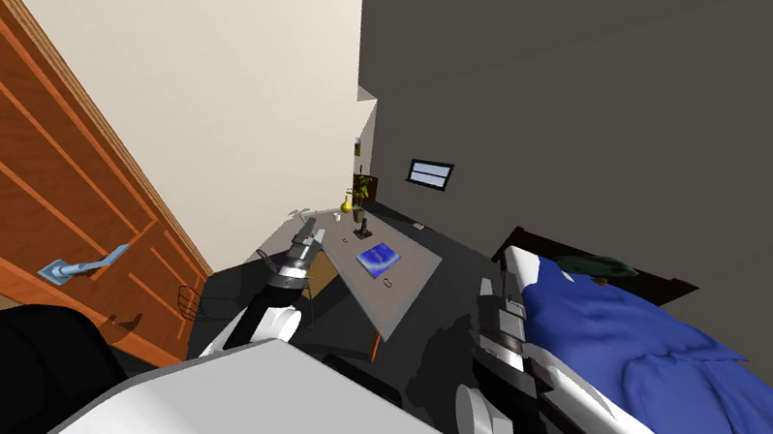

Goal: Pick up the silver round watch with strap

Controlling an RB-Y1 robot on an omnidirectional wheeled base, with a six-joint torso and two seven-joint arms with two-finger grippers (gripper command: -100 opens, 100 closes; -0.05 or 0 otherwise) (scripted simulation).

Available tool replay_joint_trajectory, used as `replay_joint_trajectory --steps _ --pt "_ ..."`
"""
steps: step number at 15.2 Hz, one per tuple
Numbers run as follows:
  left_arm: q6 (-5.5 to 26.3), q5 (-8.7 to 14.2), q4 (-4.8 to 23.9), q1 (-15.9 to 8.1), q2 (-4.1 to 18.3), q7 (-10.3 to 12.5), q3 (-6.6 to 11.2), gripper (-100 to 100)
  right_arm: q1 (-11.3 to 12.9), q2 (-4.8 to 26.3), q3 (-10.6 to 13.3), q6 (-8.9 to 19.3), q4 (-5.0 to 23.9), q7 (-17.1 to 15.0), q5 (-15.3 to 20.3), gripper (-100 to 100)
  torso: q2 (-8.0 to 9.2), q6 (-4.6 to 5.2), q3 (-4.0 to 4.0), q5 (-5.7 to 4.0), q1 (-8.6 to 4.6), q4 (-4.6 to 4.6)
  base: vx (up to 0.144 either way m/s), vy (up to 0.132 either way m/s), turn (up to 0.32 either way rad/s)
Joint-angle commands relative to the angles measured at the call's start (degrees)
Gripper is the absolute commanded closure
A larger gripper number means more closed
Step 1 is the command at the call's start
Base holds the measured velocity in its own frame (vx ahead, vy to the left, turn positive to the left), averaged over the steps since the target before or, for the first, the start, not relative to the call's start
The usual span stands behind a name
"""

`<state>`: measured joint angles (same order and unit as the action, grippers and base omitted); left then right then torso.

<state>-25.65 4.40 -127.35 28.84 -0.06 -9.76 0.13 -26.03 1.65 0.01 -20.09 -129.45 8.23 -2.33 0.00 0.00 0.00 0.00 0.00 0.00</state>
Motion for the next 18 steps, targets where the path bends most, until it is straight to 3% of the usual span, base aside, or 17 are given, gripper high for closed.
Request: replay_joint_trajectory --steps 1,3,4,6,9,11,15,17,18 --pt "0.12 -0.2 0.8 -0.12 2.01 -0.07 0.24 -100 0.0 0.0 0.0 0.0 0.0 0.0 0.0 0 0.0 0.0 0.0 0.0 0.0 0.0 -0.007 -0.026 -0.009" --pt "0.39 -0.67 2.68 -0.39 4.76 -0.24 0.82 -100 0.0 -0.01 0.01 0.0 0.0 0.0 0.0 0 0.04 0.0 0.02 -0.03 -0.17 0.0 -0.028 -0.09 -0.018" --pt "0.39 -0.67 2.68 -0.39 4.82 -0.24 0.82 -100 0.01 -0.01 0.01 0.0 0.0 0.0 0.0 0 0.11 0.01 0.05 -0.06 -0.33 0.01 -0.045 -0.119 -0.004" --pt "0.81 -1.39 5.55 -0.81 7.45 -0.49 1.69 -100 0.01 -0.01 0.01 0.0 0.0 0.0 0.0 0 0.12 0.01 0.07 -0.1 -0.46 0.03 -0.017 -0.142 -0.016" --pt "1.07 -1.83 7.32 -1.07 8.66 -0.64 2.24 -100 0.0 -0.02 0.02 0.0 0.0 0.0 0.0 0 0.06 0.01 0.03 -0.14 -0.66 0.01 -0.014 -0.155 -0.011" --pt "1.67 -2.86 10.63 -1.67 10.87 -1.0 3.51 -100 0.01 -0.02 0.02 0.0 0.0 0.0 0.0 0 0.09 0.01 0.05 -0.14 -0.64 0.02 -0.027 -0.173 -0.029" --pt "2.38 -4.08 15.81 -2.37 12.83 -1.42 5.01 -100 0.0 -0.02 0.02 0.0 0.0 0.0 0.0 0 0.04 0.01 0.03 -0.18 -0.83 0.01 -0.008 -0.194 -0.019" --pt "2.38 -4.08 16.28 -2.37 12.83 -1.42 5.01 -100 0.0 -0.02 0.02 0.0 0.0 0.0 0.0 0 0.01 0.01 0.01 -0.17 -0.75 0.0 0.005 -0.136 -0.007" --pt "2.77 -4.74 18.3 -2.76 13.71 -1.65 5.83 -100 0.0 -0.02 0.02 0.0 0.0 0.0 0.0 0 -0.01 0.01 0.0 -0.14 -0.6 0.0 0.018 -0.119 -0.023"
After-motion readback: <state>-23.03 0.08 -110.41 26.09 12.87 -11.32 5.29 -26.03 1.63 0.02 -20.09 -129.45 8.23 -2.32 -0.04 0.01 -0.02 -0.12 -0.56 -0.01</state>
